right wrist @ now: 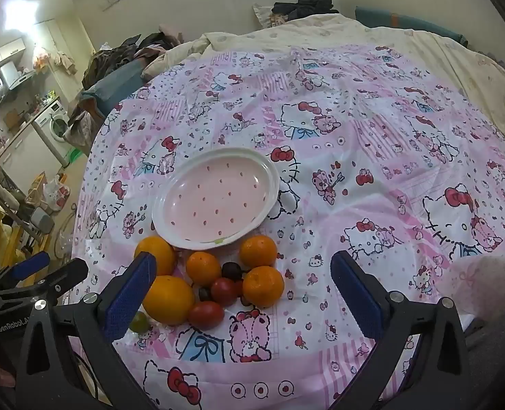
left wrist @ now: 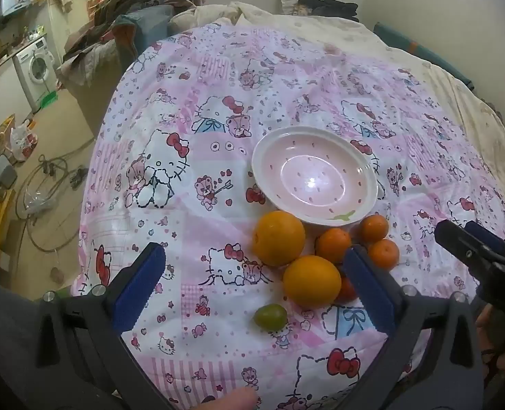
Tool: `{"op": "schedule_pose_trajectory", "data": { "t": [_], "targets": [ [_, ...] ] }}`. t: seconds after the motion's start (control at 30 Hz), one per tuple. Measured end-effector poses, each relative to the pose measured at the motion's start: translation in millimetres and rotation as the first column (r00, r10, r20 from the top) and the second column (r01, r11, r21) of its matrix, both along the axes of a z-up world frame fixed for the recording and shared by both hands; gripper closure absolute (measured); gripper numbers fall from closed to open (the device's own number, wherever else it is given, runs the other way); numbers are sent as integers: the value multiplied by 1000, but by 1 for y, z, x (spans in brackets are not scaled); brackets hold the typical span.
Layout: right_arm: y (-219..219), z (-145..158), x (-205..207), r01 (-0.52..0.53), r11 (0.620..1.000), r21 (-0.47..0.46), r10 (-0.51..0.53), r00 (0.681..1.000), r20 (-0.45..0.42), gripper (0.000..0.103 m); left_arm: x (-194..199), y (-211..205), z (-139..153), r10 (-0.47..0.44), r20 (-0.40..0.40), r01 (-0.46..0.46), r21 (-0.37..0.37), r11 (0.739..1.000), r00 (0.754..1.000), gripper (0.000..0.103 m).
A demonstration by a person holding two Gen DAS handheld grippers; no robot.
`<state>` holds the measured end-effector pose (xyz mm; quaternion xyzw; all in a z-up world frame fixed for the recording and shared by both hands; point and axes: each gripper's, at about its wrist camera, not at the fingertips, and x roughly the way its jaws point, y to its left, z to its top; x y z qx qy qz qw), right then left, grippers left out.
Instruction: Organize fruits
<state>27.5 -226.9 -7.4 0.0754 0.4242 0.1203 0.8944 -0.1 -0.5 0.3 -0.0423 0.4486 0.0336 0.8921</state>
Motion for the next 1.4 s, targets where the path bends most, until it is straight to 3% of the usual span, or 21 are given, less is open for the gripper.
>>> {"op": "schedule_pose_trajectory", "data": {
  "t": [1.4],
  "targets": [
    [1, -2, 2, 1, 1000, -7, -1, 1000, -1, 0, 0, 5, 0, 13, -5, -13, -33, 999, 1000, 0]
  ]
}}
